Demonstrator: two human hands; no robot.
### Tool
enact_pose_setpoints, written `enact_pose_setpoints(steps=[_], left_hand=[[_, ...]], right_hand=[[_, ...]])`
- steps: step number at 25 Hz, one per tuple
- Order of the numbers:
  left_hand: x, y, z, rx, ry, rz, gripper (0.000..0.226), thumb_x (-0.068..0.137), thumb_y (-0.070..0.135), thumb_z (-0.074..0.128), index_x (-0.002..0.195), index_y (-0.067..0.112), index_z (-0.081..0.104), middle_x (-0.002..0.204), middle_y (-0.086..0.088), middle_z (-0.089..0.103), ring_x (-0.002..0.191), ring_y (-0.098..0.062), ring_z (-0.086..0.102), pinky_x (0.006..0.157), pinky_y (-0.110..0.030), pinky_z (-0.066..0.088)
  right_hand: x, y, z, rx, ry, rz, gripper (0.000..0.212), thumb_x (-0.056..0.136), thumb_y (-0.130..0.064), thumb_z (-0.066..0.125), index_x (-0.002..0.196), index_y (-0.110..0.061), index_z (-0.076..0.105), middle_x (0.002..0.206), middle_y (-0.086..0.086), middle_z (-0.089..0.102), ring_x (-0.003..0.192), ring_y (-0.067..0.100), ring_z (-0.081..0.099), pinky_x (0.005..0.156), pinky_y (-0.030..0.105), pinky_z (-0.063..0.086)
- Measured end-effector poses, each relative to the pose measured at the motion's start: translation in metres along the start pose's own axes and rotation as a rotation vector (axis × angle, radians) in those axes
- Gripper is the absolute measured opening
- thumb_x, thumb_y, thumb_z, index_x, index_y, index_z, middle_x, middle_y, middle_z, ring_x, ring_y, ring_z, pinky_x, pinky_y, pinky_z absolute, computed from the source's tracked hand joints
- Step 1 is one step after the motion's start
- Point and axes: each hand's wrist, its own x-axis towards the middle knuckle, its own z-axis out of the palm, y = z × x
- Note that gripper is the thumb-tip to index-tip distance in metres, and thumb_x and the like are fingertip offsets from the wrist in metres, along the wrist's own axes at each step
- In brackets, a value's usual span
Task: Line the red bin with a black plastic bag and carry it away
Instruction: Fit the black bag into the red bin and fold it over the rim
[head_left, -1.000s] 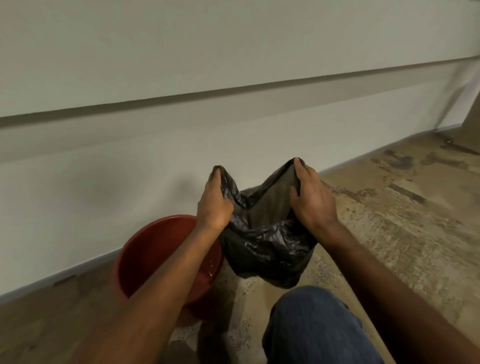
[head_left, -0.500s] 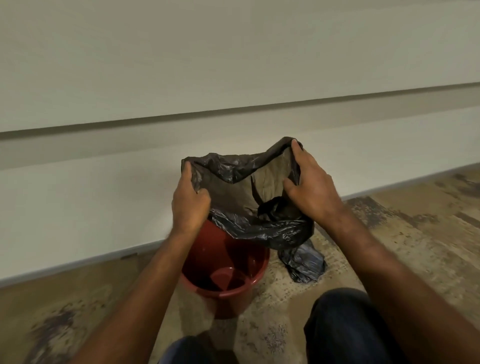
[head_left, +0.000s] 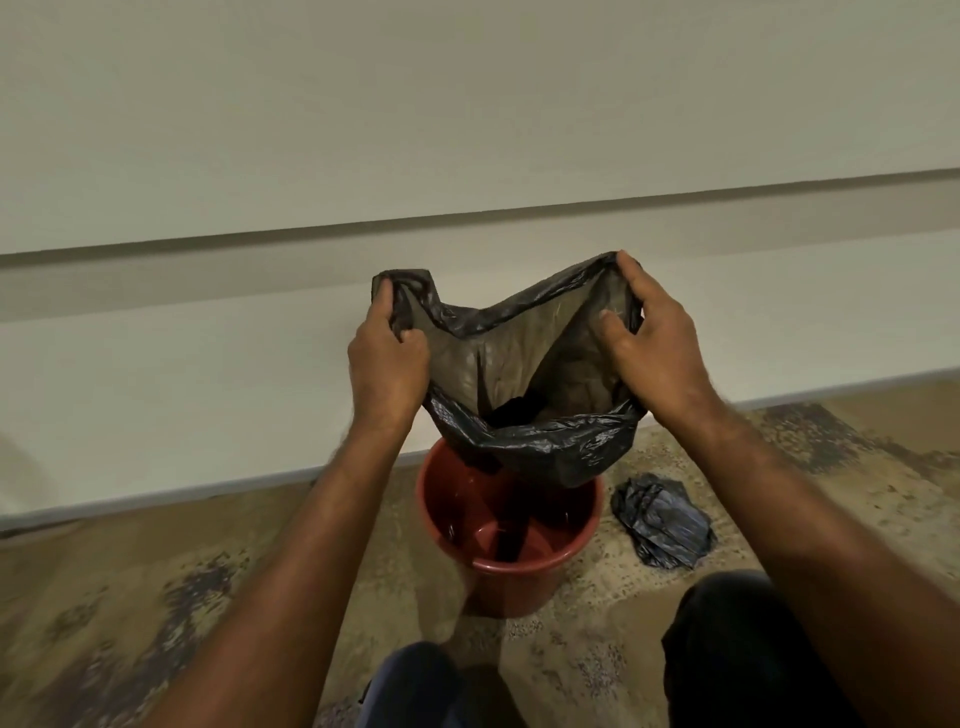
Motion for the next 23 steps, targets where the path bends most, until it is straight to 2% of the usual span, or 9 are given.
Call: enact_pose_setpoints(steps=[2,5,8,11,14,17,19,21,23], left_hand=[[0.004,-0.005,-0.004,0.051,-0.041,-0.023,0.071,0.088,0.007,0.046,0.155,0.031,0.042,0.09,0.023,0.059,0.077,0.003,0.062,0.065,-0.013,0.049],[0.003,-0.016,-0.003,0.111,-0.095,-0.049,0.07,0.09,0.007,0.047,0.156,0.03,0.041,0.108,0.01,0.061,0.092,-0.016,0.065,0.085,-0.032,0.057],[-0.003,-0.032,0.001,0.108,-0.12,-0.086,0.068,0.093,0.005,0.047,0.157,0.029,0.04,0.113,0.004,0.066,0.096,-0.018,0.068,0.088,-0.043,0.061],[-0.005,-0.047,0.006,0.134,-0.121,-0.109,0.067,0.095,0.004,0.046,0.158,0.027,0.039,0.132,-0.004,0.066,0.104,-0.018,0.066,0.09,-0.033,0.06],[-0.012,-0.058,0.01,0.153,-0.118,-0.131,0.069,0.094,0.005,0.046,0.16,0.026,0.034,0.139,-0.003,0.063,0.092,-0.006,0.059,0.076,-0.014,0.047],[-0.017,-0.069,0.014,0.171,-0.128,-0.133,0.068,0.094,0.006,0.045,0.159,0.024,0.035,0.14,-0.007,0.062,0.106,-0.018,0.064,0.088,-0.025,0.053],[-0.02,-0.078,0.018,0.208,-0.151,-0.129,0.065,0.093,0.006,0.044,0.156,0.022,0.04,0.131,-0.011,0.067,0.104,-0.025,0.066,0.087,-0.034,0.056],[-0.026,-0.087,0.024,0.24,-0.177,-0.14,0.064,0.095,0.005,0.044,0.156,0.023,0.039,0.131,-0.009,0.067,0.103,-0.025,0.065,0.085,-0.034,0.053],[-0.032,-0.1,0.028,0.262,-0.201,-0.166,0.067,0.098,0.006,0.045,0.16,0.025,0.031,0.139,-0.009,0.063,0.115,-0.029,0.063,0.095,-0.036,0.05]], right_hand=[[0.001,0.004,0.004,0.002,-0.026,0.037,0.065,0.098,-0.017,0.059,0.159,-0.027,0.037,0.156,-0.003,0.049,0.135,0.015,0.053,0.11,0.044,0.05],[-0.002,0.014,0.007,0.0,-0.06,0.08,0.065,0.098,-0.018,0.059,0.158,-0.028,0.038,0.154,-0.002,0.052,0.129,0.016,0.058,0.105,0.046,0.054],[-0.006,0.025,0.009,-0.03,-0.076,0.094,0.064,0.098,-0.019,0.06,0.157,-0.028,0.039,0.151,-0.003,0.054,0.122,0.01,0.058,0.106,0.044,0.053],[-0.005,0.034,0.01,-0.069,-0.093,0.104,0.061,0.099,-0.02,0.06,0.157,-0.027,0.041,0.152,-0.002,0.053,0.122,0.01,0.055,0.108,0.044,0.051],[-0.006,0.042,0.01,-0.083,-0.09,0.121,0.059,0.099,-0.02,0.058,0.156,-0.027,0.043,0.152,0.001,0.053,0.128,0.017,0.056,0.108,0.046,0.051],[-0.011,0.052,0.014,-0.133,-0.111,0.111,0.058,0.1,-0.019,0.055,0.156,-0.026,0.042,0.155,0.0,0.051,0.136,0.019,0.052,0.114,0.045,0.045],[-0.014,0.059,0.019,-0.182,-0.173,0.102,0.058,0.101,-0.02,0.054,0.157,-0.026,0.04,0.158,-0.001,0.047,0.141,0.019,0.047,0.117,0.044,0.041],[-0.014,0.068,0.025,-0.177,-0.247,0.142,0.061,0.101,-0.023,0.053,0.16,-0.028,0.034,0.161,-0.001,0.043,0.142,0.021,0.046,0.117,0.045,0.04],[-0.011,0.078,0.031,-0.187,-0.343,0.195,0.068,0.101,-0.025,0.054,0.162,-0.03,0.025,0.164,0.0,0.037,0.135,0.023,0.051,0.113,0.047,0.045]])
